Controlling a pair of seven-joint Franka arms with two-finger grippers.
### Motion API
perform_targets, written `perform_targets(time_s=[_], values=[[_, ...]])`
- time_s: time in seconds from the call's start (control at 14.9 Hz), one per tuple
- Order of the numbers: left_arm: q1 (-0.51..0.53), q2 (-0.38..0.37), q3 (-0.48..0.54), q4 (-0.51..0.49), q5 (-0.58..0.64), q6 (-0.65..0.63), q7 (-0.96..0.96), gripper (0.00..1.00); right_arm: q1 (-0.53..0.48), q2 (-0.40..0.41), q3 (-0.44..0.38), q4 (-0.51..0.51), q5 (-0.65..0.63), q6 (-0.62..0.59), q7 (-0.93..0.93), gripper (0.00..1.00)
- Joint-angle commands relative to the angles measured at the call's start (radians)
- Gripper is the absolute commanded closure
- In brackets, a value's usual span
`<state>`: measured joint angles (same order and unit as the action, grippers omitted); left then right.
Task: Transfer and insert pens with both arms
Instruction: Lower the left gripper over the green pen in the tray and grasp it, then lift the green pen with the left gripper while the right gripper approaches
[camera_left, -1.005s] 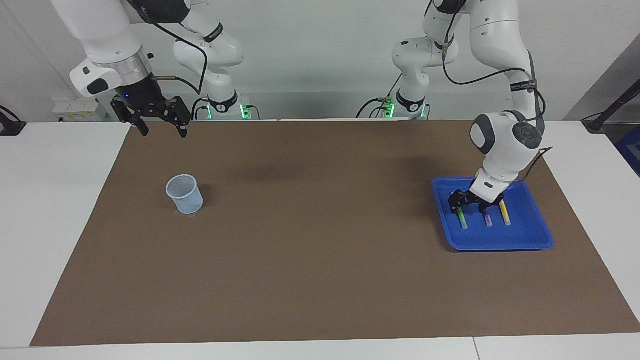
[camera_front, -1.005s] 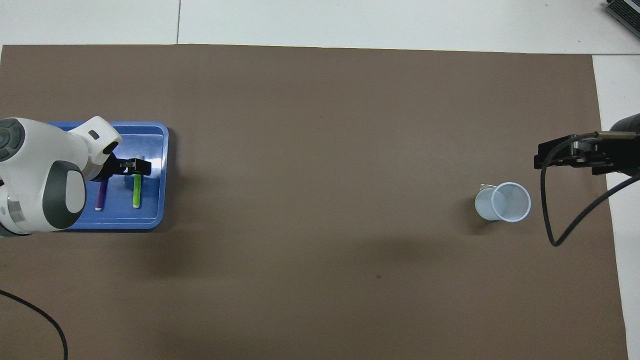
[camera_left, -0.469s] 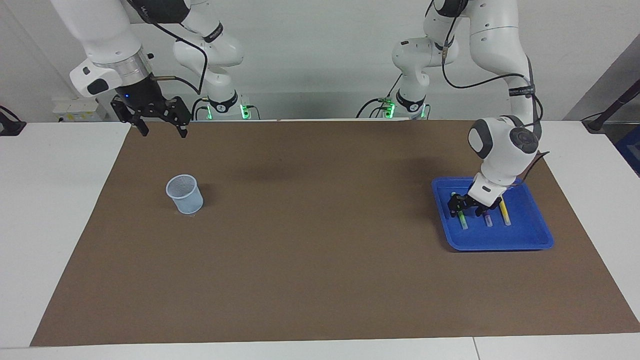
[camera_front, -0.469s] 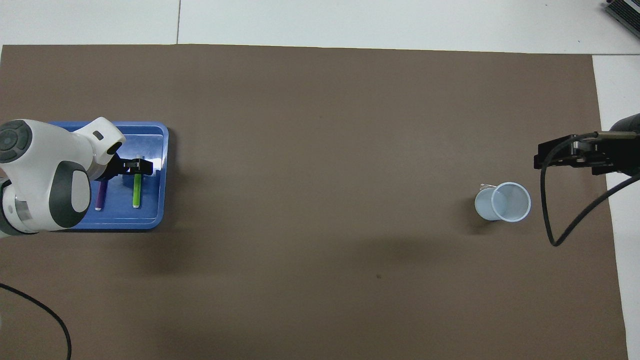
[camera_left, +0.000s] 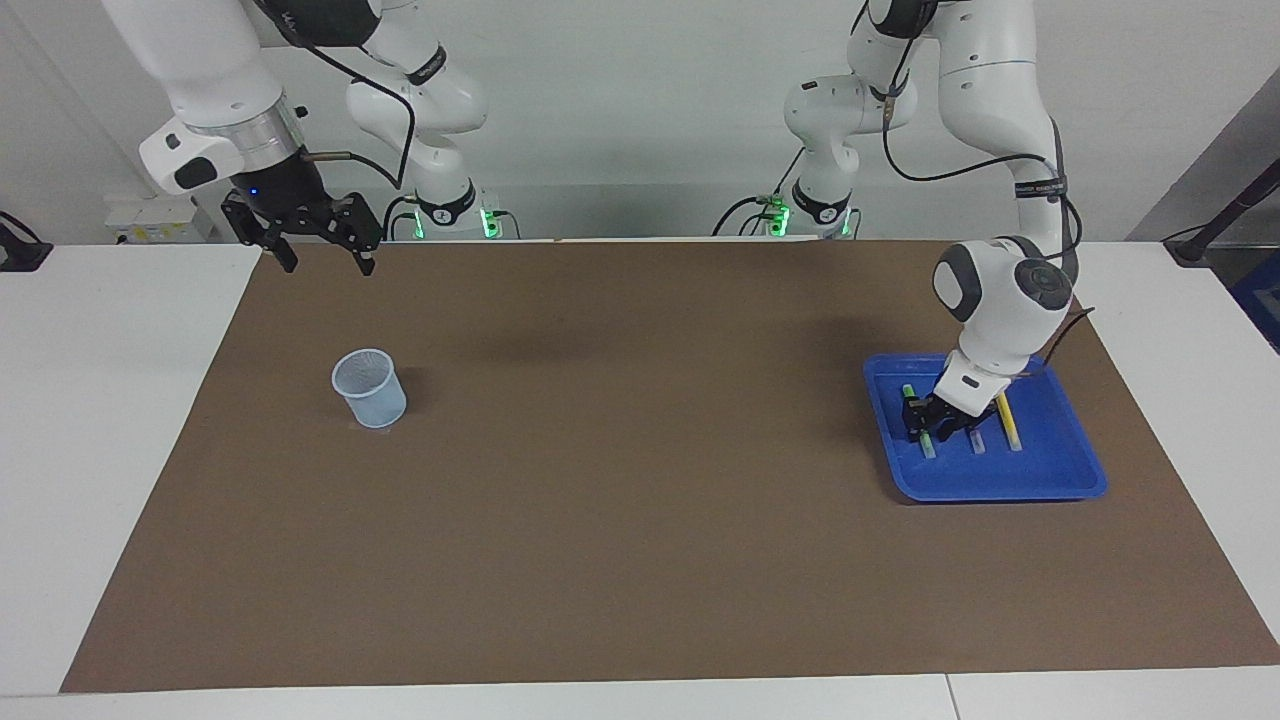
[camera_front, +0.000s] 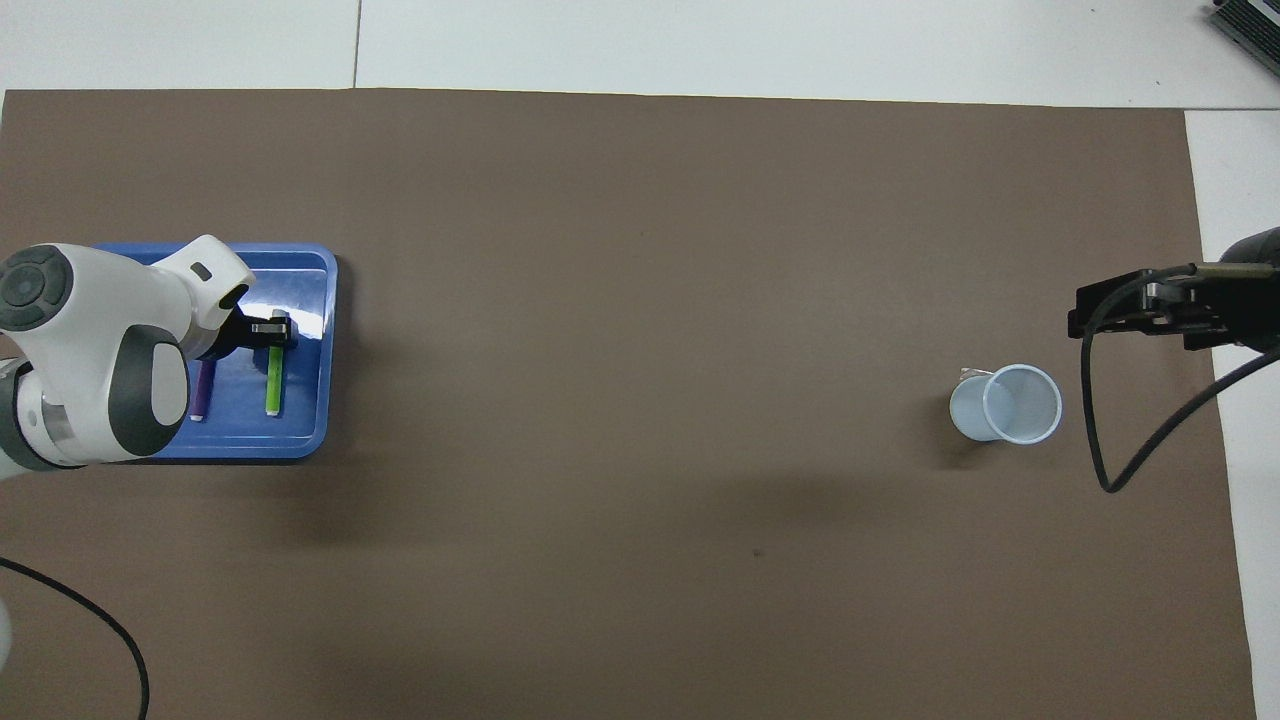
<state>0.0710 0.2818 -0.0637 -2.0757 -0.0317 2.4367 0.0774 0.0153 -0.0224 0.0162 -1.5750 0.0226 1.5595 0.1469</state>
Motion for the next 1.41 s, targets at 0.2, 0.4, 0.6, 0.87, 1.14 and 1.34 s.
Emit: perform_targets(time_s=[0.2,0.4,0.6,0.87,1.14,1.34], values=[[-0.002,-0.001,0.004,-0.024,-0.010,0.012,0.007,1.00,-0.006,-0.024,0.004,-0.030,-0.012,0.019,-0.015,0.00],[0.004,-0.003,0.004,-0.020,-0.010,-0.019,0.004,1.00,-0.006,-0.024,0.004,-0.030,-0.013,0.019,-0.015,0.00],[0.009,-0.010,0.004,0.006,-0.010,-0.086,0.002,1.00,-0.006,-0.024,0.002,-0.030,-0.012,0.019,-0.015,0.00],[0.009,-0.036,0.004,0.057,-0.010,-0.197,-0.014,1.00,-0.006,-0.024,0.004,-0.030,-0.012,0.017,-0.017,0.00],[-0.002,-0.073,0.004,0.115,-0.010,-0.325,-0.079,1.00,0.002,-0.024,0.008,-0.030,-0.010,0.016,-0.021,0.00],[-0.007,-0.088,-0.008,0.196,-0.010,-0.459,-0.201,1.00,0.021,-0.024,0.027,-0.028,-0.009,0.017,-0.021,0.00]])
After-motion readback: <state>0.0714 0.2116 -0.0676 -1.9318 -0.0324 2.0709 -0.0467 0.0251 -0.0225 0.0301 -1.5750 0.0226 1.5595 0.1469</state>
